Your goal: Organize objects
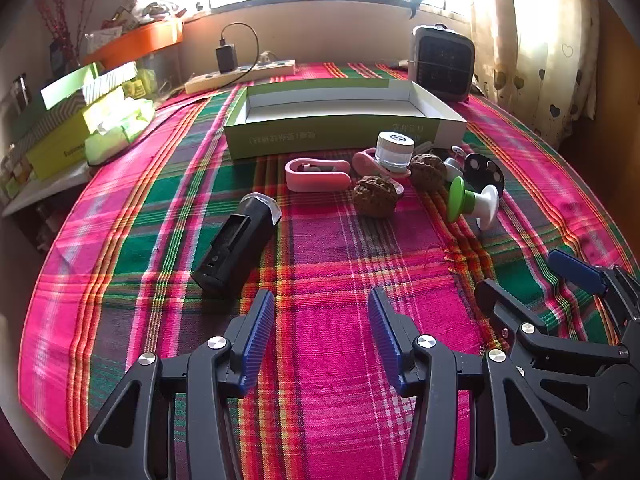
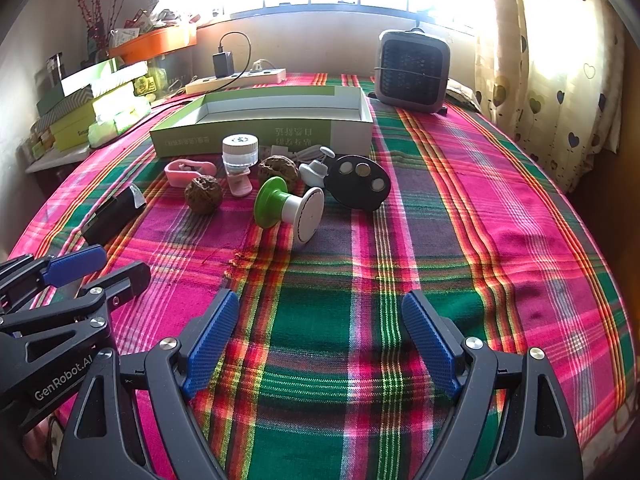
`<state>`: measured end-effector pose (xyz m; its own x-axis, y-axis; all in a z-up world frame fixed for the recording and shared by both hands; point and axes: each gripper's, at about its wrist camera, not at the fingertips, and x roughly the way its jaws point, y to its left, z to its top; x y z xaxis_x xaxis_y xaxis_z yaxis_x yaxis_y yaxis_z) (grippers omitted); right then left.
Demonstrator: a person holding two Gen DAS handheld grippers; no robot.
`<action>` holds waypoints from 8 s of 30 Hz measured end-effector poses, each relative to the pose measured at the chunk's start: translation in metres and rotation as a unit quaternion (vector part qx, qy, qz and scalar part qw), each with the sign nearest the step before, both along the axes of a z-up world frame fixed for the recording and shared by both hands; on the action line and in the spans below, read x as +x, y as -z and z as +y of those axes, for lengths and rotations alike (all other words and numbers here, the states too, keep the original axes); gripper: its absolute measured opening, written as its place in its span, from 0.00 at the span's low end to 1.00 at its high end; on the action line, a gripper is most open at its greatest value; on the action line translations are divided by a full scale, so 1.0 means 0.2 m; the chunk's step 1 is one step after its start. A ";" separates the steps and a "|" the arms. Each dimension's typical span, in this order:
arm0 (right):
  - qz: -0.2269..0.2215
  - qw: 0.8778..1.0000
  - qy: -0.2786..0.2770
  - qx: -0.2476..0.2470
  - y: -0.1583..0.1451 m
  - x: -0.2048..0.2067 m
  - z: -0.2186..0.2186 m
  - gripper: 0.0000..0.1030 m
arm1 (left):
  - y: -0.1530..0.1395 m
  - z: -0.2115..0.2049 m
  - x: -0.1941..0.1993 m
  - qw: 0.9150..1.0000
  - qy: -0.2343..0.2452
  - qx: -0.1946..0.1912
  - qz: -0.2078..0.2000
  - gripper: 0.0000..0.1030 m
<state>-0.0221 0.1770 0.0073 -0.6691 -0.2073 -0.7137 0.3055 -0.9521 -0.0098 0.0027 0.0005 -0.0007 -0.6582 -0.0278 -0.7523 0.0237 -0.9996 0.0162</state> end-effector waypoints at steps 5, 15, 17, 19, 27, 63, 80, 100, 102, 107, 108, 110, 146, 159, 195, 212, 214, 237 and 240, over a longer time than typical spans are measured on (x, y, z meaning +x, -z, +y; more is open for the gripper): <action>0.000 1.000 0.000 0.000 0.00 0.00 0.00 0.82 | 0.00 0.00 0.00 1.000 0.000 0.000 0.000 0.46; 0.000 1.000 0.000 0.000 0.00 0.00 0.00 0.82 | -0.01 -0.01 0.01 1.000 0.004 0.005 -0.006 0.46; -0.002 1.000 0.000 -0.002 0.00 0.01 0.00 0.82 | -0.02 -0.02 0.01 1.000 0.007 0.005 -0.011 0.46; -0.004 1.000 0.000 -0.006 -0.01 0.01 0.00 0.82 | -0.03 -0.02 0.02 1.000 0.011 0.002 -0.015 0.46; -0.025 0.999 -0.007 -0.042 -0.03 -0.03 -0.01 0.82 | -0.12 -0.11 0.08 0.999 0.019 0.027 0.018 0.46; -0.044 0.997 0.050 -0.050 -0.03 -0.26 -0.12 0.70 | -0.01 -0.34 -0.20 0.999 0.019 0.039 -0.021 0.46; -0.035 0.998 0.052 -0.026 -0.03 -0.23 -0.14 0.41 | -0.01 -0.34 -0.22 0.999 0.018 0.045 -0.023 0.38; -0.035 0.999 0.013 -0.031 -0.03 -0.25 -0.14 0.34 | -0.03 -0.33 -0.29 0.998 0.014 0.056 -0.030 0.25; -0.034 0.999 0.009 -0.032 -0.04 -0.25 -0.14 0.34 | -0.04 -0.33 -0.30 0.998 0.013 0.057 -0.029 0.25; -0.029 0.999 0.006 -0.034 -0.06 -0.25 -0.13 0.34 | -0.07 -0.32 -0.30 0.998 0.016 0.061 -0.019 0.25; -0.027 0.999 0.005 -0.036 -0.07 -0.25 -0.13 0.34 | -0.09 -0.32 -0.30 0.998 0.017 0.062 -0.015 0.25; -0.023 0.999 0.003 -0.038 -0.09 -0.25 -0.13 0.34 | -0.11 -0.32 -0.30 0.998 0.018 0.060 -0.013 0.25; -0.029 0.998 -0.053 -0.018 -0.25 -0.98 -0.32 0.34 | -0.23 -0.35 -1.00 0.997 0.045 0.060 -0.008 0.25; -0.074 0.996 -0.051 -0.004 -0.12 -1.19 -0.37 0.34 | -0.15 -0.36 -1.19 0.998 0.018 0.051 -0.033 0.25; -0.070 0.996 -0.044 0.021 -0.08 -1.25 -0.40 0.43 | -0.07 -0.33 -1.25 0.999 0.013 0.032 -0.042 0.29; -0.058 0.997 -0.040 0.011 -0.11 -1.21 -0.38 0.49 | -0.13 -0.33 -1.17 0.999 0.016 0.039 -0.027 0.33; -0.055 0.998 -0.039 0.010 -0.12 -1.20 -0.38 0.49 | -0.14 -0.33 -1.16 0.999 0.016 0.037 -0.023 0.33; -0.025 0.999 -0.041 -0.008 -0.23 -0.93 -0.24 0.49 | -0.27 -0.37 -0.87 0.999 0.016 0.036 0.024 0.34; -0.020 0.999 -0.036 -0.013 -0.25 -0.89 -0.20 0.49 | -0.28 -0.38 -0.81 0.998 0.015 0.044 0.030 0.34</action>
<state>-0.1998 0.1361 0.0567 -0.6222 -0.2723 -0.7340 0.3730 -0.9274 0.0278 -0.1598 -0.0756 0.0558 -0.7017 0.0568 -0.7102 -0.0079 -0.9974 -0.0720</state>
